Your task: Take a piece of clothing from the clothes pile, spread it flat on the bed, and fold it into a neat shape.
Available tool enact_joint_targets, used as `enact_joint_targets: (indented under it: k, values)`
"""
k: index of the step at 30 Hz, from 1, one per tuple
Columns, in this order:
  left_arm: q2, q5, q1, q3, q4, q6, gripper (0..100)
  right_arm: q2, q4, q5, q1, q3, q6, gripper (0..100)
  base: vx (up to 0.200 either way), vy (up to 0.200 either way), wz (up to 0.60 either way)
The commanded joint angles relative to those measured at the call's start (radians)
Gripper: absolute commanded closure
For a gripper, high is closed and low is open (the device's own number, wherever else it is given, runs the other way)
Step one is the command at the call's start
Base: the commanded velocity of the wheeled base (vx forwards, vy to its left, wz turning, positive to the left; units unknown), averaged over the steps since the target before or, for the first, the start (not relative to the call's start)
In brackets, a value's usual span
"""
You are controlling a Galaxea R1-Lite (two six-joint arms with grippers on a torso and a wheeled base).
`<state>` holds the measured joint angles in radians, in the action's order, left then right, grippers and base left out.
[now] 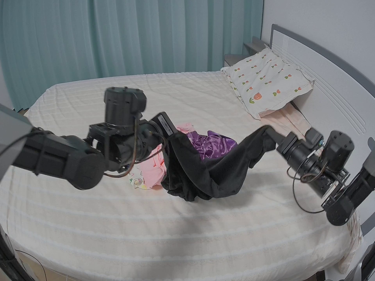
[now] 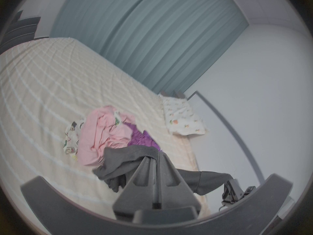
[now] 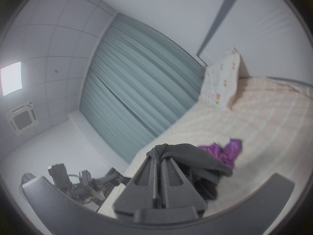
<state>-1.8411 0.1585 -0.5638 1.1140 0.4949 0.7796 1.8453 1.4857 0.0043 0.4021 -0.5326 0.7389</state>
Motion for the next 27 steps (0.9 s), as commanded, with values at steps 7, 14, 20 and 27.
enact_joint_targets:
  k: [7, 14, 20, 27]
  values:
    - [0.187, -0.001, 0.030, -0.270, 0.014, 0.027, 100, -0.095, -0.070, 0.123, 0.023, 0.088, 0.028, 100, 0.000, 0.000, 0.00]
    - [0.121, -0.011, 0.028, -0.398, 0.180, 0.127, 100, -0.005, -0.009, 0.123, 0.073, 0.161, 0.085, 100, 0.000, 0.000, 0.00]
    - [0.094, -0.014, 0.018, -0.462, 0.225, 0.161, 100, 0.022, 0.073, 0.125, 0.073, 0.192, 0.115, 100, 0.000, 0.000, 0.00]
    - [0.098, -0.034, 0.013, -0.488, 0.226, 0.234, 100, 0.049, 0.074, 0.123, 0.073, 0.241, 0.119, 100, -0.086, 0.000, 0.00]
